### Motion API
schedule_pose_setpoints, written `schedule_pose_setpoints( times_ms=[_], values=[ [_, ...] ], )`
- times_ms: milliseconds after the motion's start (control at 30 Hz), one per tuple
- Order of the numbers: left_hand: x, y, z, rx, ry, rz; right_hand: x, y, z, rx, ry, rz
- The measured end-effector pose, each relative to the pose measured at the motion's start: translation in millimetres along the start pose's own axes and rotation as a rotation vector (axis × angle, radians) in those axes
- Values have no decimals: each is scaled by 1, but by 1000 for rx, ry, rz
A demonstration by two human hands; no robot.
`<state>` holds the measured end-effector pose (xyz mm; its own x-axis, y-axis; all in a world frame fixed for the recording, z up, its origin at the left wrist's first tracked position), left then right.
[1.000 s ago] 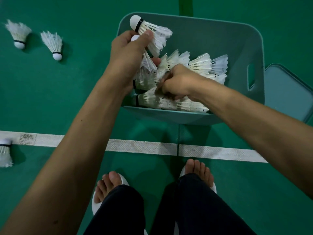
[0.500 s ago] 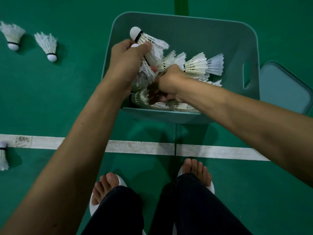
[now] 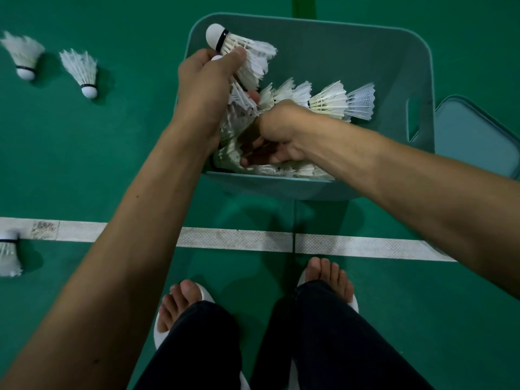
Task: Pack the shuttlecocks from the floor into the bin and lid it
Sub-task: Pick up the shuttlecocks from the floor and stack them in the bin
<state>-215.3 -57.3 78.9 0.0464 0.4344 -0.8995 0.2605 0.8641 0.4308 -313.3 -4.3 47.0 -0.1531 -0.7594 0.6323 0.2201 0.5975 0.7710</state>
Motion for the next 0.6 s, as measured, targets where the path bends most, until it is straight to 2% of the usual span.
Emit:
schedule_pose_setpoints(
  times_ms=[167,267,333,467,600],
  values=[
    [-4,0,1,-2,17,-14,-6,-2,0,-25,105,-33],
    [1,-2,0,0,10,12,-8,-3,1,-85,424,9],
    [3,-1,0,-8,19,33,-8,-4,1,-81,528,79],
    [4,0,1,-29,33,57,-4,-4,1,-119,606,200],
    [0,3,3,-16,38,95,0,4,9,10,537,98]
  ],
)
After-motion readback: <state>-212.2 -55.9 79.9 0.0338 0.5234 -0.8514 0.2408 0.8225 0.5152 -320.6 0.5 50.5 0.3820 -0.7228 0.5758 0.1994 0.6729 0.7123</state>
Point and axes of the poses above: each hand's wrist, its own y-axis away from the middle knuckle, its own z-axis out of the back of the hand, x = y × z, the point moved 1 cm from there along -y, towards the middle knuckle, and after that the axes turned 3 degrees about z, right-handed, at the moved point
